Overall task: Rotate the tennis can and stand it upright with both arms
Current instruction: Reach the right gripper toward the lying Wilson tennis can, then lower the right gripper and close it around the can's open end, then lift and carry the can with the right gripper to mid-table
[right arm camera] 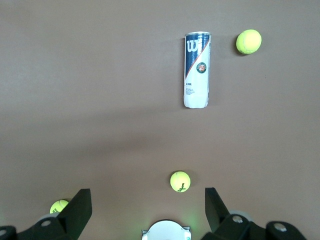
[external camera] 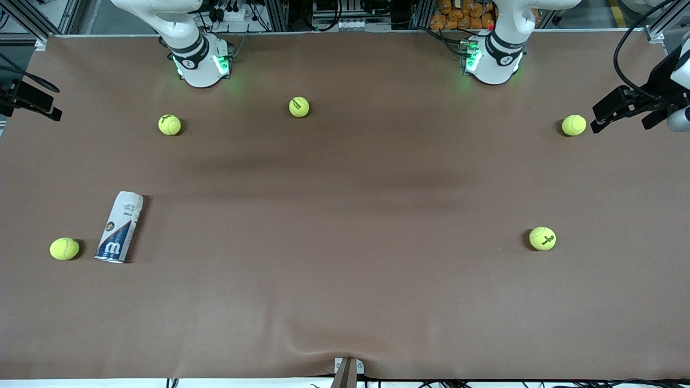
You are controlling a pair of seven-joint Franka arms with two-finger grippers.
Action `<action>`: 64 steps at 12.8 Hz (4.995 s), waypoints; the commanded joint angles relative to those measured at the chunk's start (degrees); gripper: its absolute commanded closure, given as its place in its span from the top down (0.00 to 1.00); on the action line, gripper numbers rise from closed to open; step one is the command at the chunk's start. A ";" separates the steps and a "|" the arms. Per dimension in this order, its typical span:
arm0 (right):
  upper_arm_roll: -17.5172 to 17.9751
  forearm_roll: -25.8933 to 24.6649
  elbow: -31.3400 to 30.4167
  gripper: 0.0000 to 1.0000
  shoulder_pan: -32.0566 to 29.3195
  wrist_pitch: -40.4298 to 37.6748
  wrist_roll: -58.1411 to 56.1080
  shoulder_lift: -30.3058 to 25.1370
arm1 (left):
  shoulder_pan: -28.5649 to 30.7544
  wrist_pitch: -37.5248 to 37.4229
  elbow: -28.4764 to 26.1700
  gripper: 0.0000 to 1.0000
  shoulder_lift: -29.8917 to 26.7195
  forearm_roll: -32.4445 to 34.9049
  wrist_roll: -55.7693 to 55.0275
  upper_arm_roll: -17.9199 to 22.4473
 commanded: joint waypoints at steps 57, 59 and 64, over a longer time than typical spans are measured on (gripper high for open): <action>1.68 5.03 2.96 0.89 -8.43 38.24 -50.29 46.57 | 0.44 -0.07 0.04 1.00 0.80 -0.72 2.35 -0.23; 1.77 5.20 3.68 0.89 -5.01 38.33 -52.41 46.57 | 0.44 -0.07 -0.04 1.00 0.80 -0.72 2.35 -0.23; 5.62 5.29 4.56 0.89 8.61 37.98 -52.59 43.24 | 0.53 -0.07 -0.04 1.00 0.71 -0.72 2.35 -0.14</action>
